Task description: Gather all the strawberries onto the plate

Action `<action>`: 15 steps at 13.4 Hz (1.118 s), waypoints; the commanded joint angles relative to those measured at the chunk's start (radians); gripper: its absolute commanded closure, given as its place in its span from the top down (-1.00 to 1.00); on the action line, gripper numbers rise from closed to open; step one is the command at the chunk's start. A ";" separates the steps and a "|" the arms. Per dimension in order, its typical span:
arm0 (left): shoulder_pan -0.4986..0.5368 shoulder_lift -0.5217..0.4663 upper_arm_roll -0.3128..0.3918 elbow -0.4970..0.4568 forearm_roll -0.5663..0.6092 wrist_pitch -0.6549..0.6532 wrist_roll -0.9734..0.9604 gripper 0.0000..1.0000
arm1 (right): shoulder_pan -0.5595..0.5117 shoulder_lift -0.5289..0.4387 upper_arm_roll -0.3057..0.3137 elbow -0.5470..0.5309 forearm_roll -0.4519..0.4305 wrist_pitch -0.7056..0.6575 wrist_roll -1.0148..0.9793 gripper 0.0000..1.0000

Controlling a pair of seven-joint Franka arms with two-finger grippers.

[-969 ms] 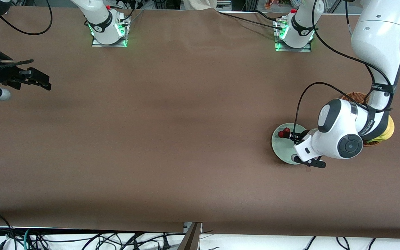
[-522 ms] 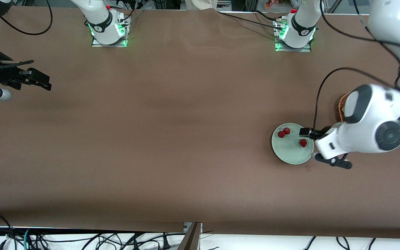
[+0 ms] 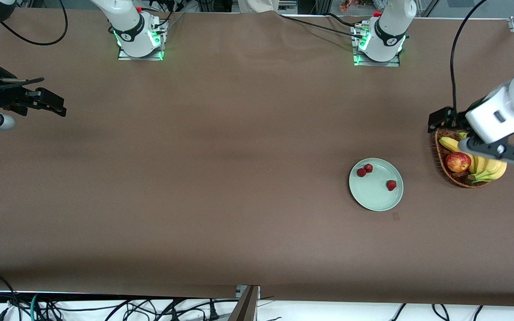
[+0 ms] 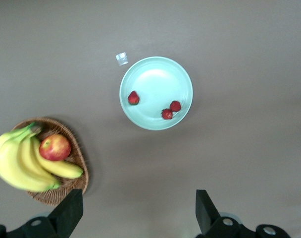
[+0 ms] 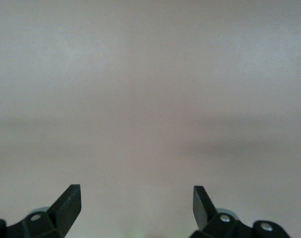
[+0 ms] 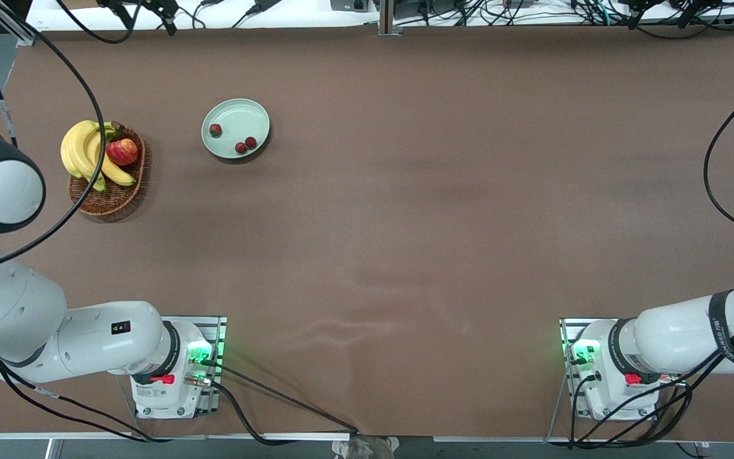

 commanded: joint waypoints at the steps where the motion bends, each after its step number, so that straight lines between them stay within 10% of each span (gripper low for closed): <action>1: -0.265 -0.132 0.362 -0.152 -0.091 0.033 0.011 1.00 | -0.009 -0.004 0.008 0.002 -0.006 -0.001 -0.017 1.00; 2: -0.355 -0.167 0.458 -0.181 -0.093 0.033 -0.009 1.00 | -0.009 -0.004 0.008 0.002 -0.006 -0.001 -0.015 1.00; 5: -0.356 -0.212 0.462 -0.207 -0.081 0.068 -0.043 1.00 | -0.009 -0.004 0.008 0.002 -0.006 -0.001 -0.015 1.00; 15: -0.218 -0.241 0.324 -0.209 -0.070 0.082 -0.038 1.00 | -0.009 -0.004 0.008 0.002 -0.007 -0.001 -0.018 1.00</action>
